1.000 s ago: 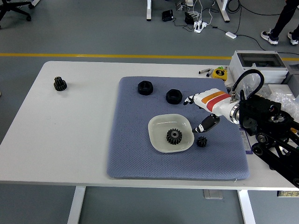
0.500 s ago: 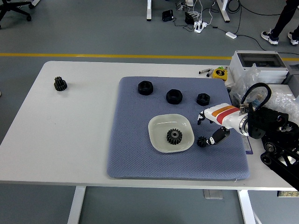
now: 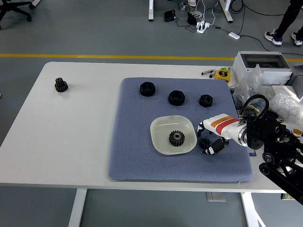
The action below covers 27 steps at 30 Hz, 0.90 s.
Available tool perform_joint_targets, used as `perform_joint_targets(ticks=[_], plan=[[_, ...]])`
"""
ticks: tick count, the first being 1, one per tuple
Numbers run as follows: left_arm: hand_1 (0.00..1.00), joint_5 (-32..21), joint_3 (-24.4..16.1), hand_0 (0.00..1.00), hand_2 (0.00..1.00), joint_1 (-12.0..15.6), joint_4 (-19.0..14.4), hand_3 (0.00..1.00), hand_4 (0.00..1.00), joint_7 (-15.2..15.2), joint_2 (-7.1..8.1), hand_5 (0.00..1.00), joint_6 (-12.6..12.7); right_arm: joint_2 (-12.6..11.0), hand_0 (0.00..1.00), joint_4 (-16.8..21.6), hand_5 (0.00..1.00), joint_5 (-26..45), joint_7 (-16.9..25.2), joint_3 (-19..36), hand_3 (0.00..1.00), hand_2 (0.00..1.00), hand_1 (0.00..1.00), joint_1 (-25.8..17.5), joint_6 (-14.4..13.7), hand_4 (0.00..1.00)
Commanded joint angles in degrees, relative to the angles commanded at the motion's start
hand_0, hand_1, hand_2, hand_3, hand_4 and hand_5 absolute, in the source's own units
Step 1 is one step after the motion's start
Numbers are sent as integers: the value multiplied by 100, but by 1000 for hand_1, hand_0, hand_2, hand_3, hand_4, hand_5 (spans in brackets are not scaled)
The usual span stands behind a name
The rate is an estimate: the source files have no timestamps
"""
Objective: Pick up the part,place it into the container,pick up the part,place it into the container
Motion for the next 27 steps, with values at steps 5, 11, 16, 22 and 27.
perform_joint_targets(ticks=[5,11,16,22,27], plan=[[729,-15,15,725,756,-5,-3,612,681,-6,2,577,-2,83,354,-202,215,57,37,-77,543,578,477,-19,-234,775],[731,-25,17,725,756,-7,-4,613,681,-13,1,577,-2,108,322,-304,171,90,23,-105,509,508,436,-44,-378,681],[731,-8,18,725,756,-11,-5,613,681,-8,2,577,-7,122,322,-348,171,126,29,-104,509,508,436,-49,-385,681],[730,-16,21,724,756,-11,-4,613,681,-8,3,578,-6,91,320,-358,155,148,24,-99,495,489,422,-91,-359,654],[730,-16,23,724,756,-12,-2,612,681,-8,6,578,-8,64,320,-332,148,168,32,-76,487,485,417,-105,-374,648]])
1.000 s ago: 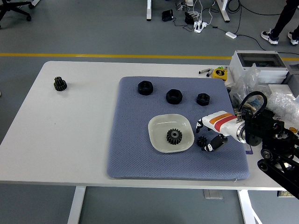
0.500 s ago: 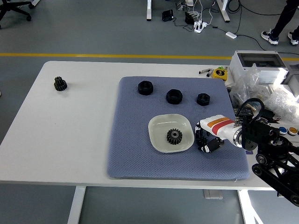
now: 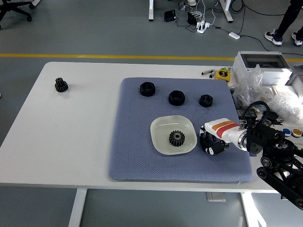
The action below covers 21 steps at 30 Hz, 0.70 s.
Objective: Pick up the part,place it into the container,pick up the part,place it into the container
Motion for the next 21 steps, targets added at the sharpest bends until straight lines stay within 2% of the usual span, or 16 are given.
perform_joint_targets(ticks=[11,18,21], plan=[[730,6,-7,725,755,-4,4,613,681,1,12,578,-5,-128,303,264,160,0,-19,47,470,470,404,7,-39,643],[729,3,1,725,755,-9,3,613,680,1,17,578,-3,-178,311,602,152,-194,-96,138,472,471,405,59,-113,626],[728,14,-7,724,755,-5,4,613,681,5,21,577,-4,-159,308,805,155,-309,-125,141,472,471,408,96,-248,623]])
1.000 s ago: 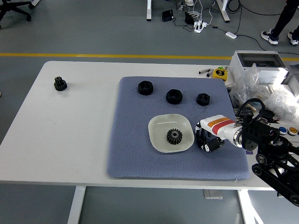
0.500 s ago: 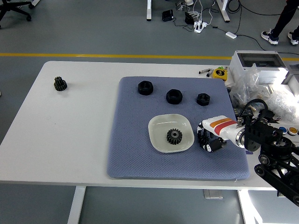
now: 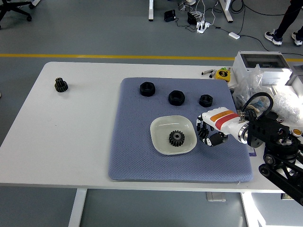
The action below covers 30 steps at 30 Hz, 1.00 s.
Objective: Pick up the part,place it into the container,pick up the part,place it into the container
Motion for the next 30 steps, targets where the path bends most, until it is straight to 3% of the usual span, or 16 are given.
perform_joint_targets(ticks=[6,12,18,30], plan=[[728,32,-21,725,755,22,0,612,680,13,4,577,-4,119,298,231,161,-211,2,-164,472,471,407,101,-314,622],[727,63,-42,725,755,37,3,611,682,23,9,579,-6,271,310,145,165,-373,28,-682,474,478,410,276,-583,626],[727,94,-62,725,754,40,2,612,681,32,10,577,-7,407,315,53,169,-598,-17,-1115,475,482,414,406,-651,630],[726,172,-100,725,754,43,2,611,681,58,23,577,-15,561,313,-48,199,-819,-90,-1423,479,488,417,697,-599,634]])
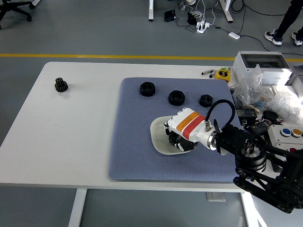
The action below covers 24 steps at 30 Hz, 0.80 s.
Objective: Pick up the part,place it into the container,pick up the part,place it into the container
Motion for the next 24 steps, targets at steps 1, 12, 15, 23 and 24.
perform_joint_targets(ticks=[1,12,15,23,24], plan=[[726,1,1,725,754,-2,0,611,681,1,1,577,-1,12,313,-25,199,10,0,-13,479,488,417,16,6,634],[723,-92,69,726,754,-46,2,610,680,-28,18,576,24,200,298,-509,223,282,-8,-140,483,498,423,387,228,651],[723,-113,81,726,754,-50,3,610,680,-32,19,576,29,236,298,-597,223,286,-4,-165,483,498,423,417,254,651],[723,-115,91,727,754,-52,1,611,680,-32,19,574,33,281,303,-704,213,248,27,-199,494,545,431,446,343,665],[723,-110,87,727,754,-53,1,611,680,-30,18,574,32,287,303,-723,213,241,35,-200,494,545,431,448,347,665]])
